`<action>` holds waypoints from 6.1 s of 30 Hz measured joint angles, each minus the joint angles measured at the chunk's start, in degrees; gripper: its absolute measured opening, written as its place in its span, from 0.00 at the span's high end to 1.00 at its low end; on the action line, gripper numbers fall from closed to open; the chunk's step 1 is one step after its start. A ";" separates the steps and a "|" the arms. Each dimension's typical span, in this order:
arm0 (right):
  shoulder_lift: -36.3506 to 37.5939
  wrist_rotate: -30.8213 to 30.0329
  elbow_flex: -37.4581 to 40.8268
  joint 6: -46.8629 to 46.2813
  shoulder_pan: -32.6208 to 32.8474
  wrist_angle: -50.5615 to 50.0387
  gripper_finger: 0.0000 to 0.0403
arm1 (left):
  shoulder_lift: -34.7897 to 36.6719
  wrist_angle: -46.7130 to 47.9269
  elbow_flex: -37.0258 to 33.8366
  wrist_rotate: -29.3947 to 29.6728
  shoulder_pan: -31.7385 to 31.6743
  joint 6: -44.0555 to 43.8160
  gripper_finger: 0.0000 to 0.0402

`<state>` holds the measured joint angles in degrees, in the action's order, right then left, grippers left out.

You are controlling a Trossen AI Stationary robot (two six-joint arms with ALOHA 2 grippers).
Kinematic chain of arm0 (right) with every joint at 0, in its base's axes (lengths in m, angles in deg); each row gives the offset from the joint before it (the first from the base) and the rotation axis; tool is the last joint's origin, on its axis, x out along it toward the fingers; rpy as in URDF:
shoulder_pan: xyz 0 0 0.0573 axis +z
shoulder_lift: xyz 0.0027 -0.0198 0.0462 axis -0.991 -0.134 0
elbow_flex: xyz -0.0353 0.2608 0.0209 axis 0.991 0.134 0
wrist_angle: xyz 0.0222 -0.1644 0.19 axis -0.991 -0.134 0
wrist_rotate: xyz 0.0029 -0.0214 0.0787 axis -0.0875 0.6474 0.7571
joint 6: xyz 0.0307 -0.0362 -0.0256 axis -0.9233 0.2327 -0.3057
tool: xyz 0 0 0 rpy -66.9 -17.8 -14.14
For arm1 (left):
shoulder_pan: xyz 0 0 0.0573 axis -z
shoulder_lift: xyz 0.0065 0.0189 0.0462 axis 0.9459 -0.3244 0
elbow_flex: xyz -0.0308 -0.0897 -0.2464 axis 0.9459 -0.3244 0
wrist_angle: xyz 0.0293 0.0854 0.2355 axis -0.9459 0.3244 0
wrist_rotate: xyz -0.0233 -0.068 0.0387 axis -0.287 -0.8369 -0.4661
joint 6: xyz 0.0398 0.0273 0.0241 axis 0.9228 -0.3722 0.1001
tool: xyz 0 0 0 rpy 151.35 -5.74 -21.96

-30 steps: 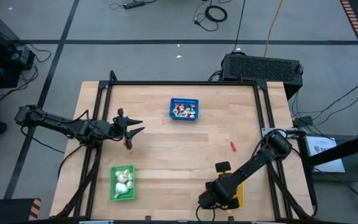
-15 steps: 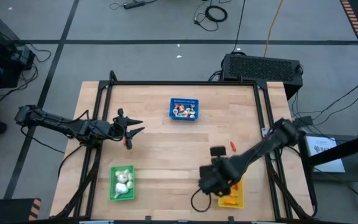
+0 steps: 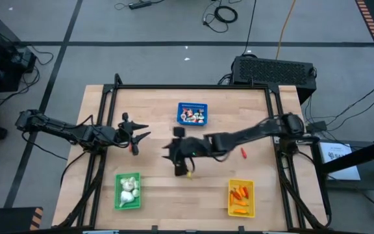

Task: Sort produce into baskets
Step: Put the orange chili pepper into the yellow bin

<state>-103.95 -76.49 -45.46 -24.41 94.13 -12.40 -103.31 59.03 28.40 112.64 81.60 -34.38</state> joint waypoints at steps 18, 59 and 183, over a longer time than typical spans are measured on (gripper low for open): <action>-34.47 9.53 -22.64 -4.91 -9.08 32.34 0.64 | 2.23 41.30 14.41 3.45 -15.54 -23.74 0.64; -59.47 22.13 -49.86 3.23 -15.58 30.90 0.64 | -0.18 42.43 15.82 -0.31 -16.57 -34.23 0.64; -36.76 23.77 -49.95 9.45 -12.73 -29.44 0.69 | -21.35 35.28 14.78 -37.67 -11.56 -10.59 0.91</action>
<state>-140.71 -52.71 -95.40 -14.96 81.39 -41.83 -124.67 94.31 43.18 74.97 70.04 -44.96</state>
